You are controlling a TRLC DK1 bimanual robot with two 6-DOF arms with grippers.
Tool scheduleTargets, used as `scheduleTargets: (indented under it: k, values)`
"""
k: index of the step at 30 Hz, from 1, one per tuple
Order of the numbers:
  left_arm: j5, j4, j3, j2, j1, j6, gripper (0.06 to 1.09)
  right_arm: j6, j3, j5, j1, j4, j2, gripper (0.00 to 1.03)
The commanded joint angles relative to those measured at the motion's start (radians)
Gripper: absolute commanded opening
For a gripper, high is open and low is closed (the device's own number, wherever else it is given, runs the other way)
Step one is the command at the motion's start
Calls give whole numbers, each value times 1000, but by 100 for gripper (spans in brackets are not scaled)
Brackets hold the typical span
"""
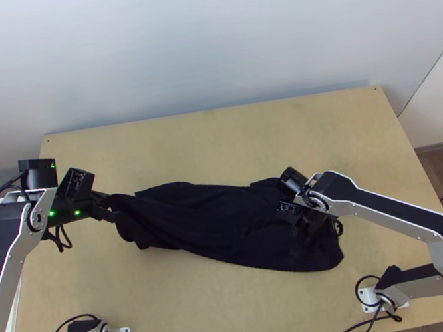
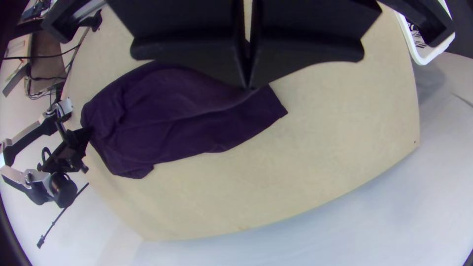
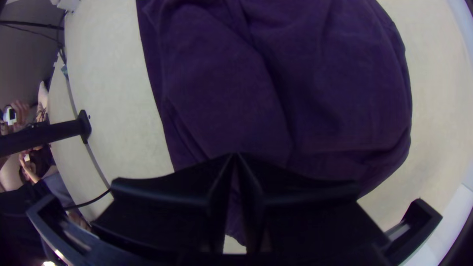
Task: Fold the t-shirt
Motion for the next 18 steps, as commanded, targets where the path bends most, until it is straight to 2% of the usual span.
scheduleTargets:
  k: [1, 2, 4, 10, 18]
  values:
    - [2, 1, -3, 2, 2, 14, 10, 14, -8, 2, 0, 36, -41, 18]
    - [2, 1, -3, 0, 4, 17, 10, 23, -3, 2, -4, 30, -57, 30]
    - [2, -2, -6, -4, 11, 22, 10, 35, 12, 4, -15, -4, -78, 39]
    - [2, -8, -32, -26, 33, 43, 10, 55, 2, 8, -34, -43, -124, 39]
    - [2, -16, -44, -47, 59, 71, 10, 58, -44, 44, -27, -17, -52, 39]
